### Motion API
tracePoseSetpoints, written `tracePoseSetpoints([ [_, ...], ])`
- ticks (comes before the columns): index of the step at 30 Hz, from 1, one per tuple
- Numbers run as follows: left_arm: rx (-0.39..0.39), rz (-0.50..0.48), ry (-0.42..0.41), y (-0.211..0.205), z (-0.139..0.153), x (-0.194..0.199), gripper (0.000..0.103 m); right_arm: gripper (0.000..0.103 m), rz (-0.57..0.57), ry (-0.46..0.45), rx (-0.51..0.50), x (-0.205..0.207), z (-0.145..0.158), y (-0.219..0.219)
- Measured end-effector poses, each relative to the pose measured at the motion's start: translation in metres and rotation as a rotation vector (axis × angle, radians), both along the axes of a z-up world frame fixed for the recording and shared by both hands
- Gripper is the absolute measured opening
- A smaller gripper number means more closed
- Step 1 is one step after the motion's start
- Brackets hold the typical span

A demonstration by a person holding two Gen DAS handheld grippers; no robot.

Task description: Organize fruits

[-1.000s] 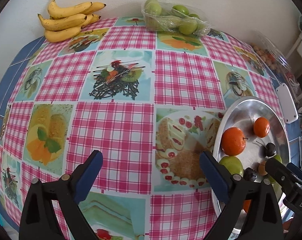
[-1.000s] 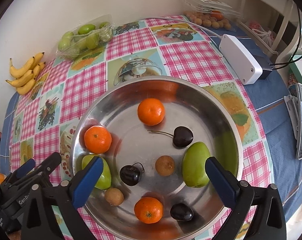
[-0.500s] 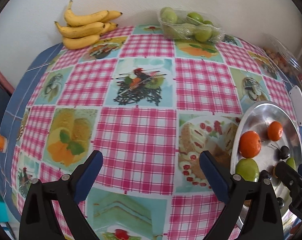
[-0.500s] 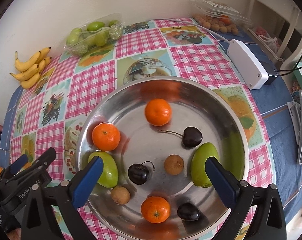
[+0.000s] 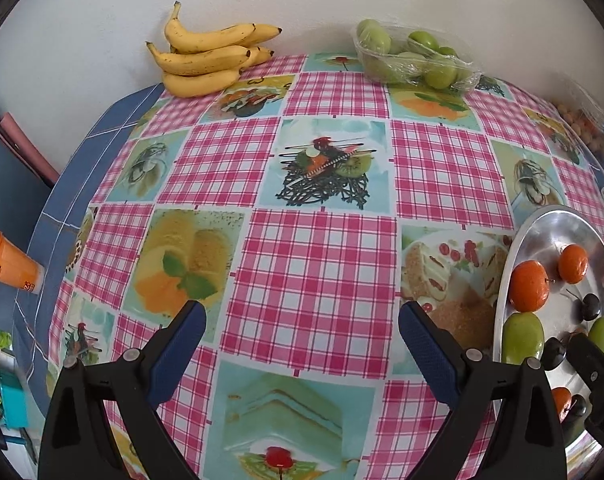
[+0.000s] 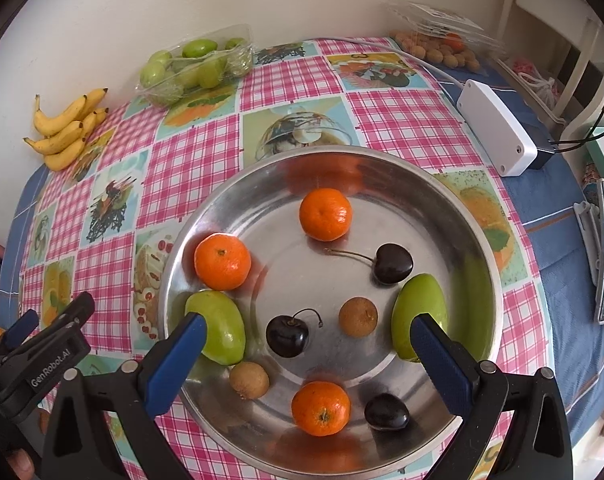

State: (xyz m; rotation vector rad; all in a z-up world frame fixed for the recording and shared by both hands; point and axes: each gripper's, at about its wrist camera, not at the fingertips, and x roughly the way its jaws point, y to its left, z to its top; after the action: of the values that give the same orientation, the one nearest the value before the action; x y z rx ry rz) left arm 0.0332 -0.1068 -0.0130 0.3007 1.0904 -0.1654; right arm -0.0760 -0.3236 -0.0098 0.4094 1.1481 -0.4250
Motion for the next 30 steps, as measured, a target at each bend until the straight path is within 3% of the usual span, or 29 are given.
tracePoseSetpoints([
  [13, -0.039, 0.016, 0.068, 0.028, 0.006, -0.015, 0.097, 0.103, 0.036, -0.002, 0.005, -0.016, 0.002, 0.023],
  [30, -0.064, -0.031, 0.031, 0.057, 0.027, -0.058, 0.097, 0.103, 0.092, -0.021, -0.046, -0.045, 0.015, 0.058],
])
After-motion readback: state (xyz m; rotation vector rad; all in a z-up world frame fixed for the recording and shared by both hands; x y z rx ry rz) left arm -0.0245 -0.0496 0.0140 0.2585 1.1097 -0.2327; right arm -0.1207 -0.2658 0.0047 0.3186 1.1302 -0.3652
